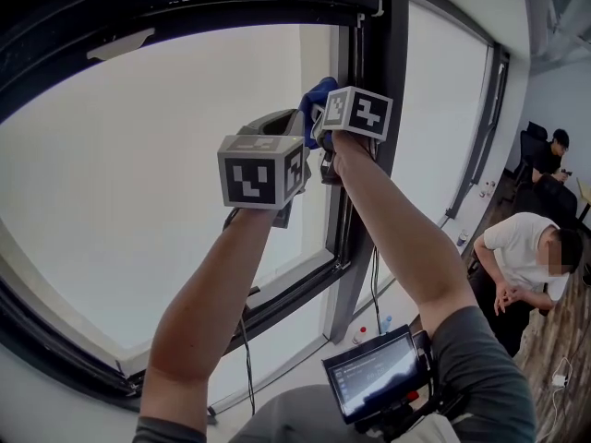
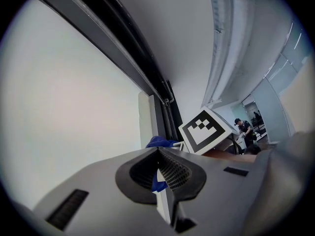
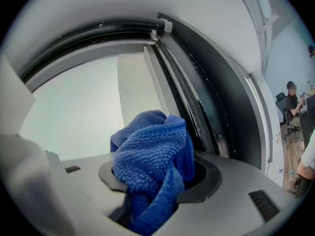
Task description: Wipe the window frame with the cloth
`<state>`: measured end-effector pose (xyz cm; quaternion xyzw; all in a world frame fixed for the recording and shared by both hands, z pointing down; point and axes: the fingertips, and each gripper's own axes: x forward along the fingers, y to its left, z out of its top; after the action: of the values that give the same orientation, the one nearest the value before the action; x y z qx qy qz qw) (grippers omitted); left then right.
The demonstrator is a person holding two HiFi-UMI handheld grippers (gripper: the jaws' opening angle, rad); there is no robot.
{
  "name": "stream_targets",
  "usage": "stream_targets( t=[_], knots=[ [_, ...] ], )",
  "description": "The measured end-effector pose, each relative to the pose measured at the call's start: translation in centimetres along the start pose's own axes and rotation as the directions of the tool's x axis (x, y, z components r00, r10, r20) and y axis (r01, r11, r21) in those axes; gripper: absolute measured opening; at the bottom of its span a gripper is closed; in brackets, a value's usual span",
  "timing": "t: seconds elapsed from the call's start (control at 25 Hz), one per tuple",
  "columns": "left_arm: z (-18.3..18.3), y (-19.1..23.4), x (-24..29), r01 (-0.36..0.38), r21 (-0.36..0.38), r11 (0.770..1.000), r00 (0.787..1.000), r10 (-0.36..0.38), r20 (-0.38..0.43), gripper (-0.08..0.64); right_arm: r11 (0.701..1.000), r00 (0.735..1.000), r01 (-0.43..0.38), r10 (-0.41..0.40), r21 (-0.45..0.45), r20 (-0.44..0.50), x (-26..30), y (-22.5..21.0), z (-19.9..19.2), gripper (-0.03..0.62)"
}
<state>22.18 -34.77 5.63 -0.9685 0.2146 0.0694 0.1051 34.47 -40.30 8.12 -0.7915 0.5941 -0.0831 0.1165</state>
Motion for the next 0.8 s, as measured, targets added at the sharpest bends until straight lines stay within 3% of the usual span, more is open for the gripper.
stream_targets(
  t=[0.44,0.64,0.8],
  knots=[
    [3.1,-0.9,0.7,0.012,0.034,0.999,0.999,-0.013,0.030,0.009,0.996,0.992,-0.061,0.054,0.062,0.112,-0.8,1.8,7.3,0.222],
    [4.0,-1.3,0.6,0.005,0.044,0.999,0.999,-0.006,0.038,0.009,0.994,0.993,-0.045,0.034,0.102,0.111,-1.1,1.9,8.5,0.222],
    [4.2,-1.4,-0.1,0.004,0.049,0.999,0.999,-0.006,0.051,0.009,0.990,0.988,-0.079,0.063,0.113,0.138,-1.5,2.0,8.6,0.221]
  ],
)
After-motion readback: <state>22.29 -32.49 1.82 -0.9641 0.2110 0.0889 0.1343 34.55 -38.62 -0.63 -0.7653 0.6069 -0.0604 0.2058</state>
